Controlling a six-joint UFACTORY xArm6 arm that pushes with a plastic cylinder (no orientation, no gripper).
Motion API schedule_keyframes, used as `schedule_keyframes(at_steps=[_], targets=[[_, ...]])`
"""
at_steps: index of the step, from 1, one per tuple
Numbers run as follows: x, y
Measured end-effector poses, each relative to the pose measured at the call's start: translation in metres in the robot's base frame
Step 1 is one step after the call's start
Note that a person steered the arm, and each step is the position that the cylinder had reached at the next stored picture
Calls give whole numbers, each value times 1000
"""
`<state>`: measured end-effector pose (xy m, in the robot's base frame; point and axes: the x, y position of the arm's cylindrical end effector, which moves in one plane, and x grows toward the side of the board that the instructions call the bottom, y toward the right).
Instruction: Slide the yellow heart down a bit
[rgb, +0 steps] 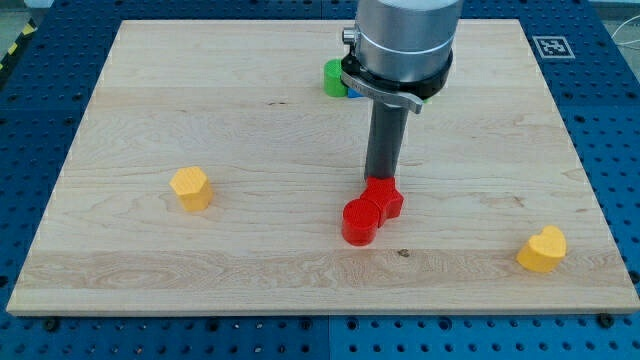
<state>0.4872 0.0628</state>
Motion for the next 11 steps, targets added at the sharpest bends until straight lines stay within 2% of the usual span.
schedule_keyframes(at_steps=[3, 6, 8, 9, 10, 11], targets=[[33, 43], [37, 135], [72, 164], [77, 174], [75, 224], [93, 260]])
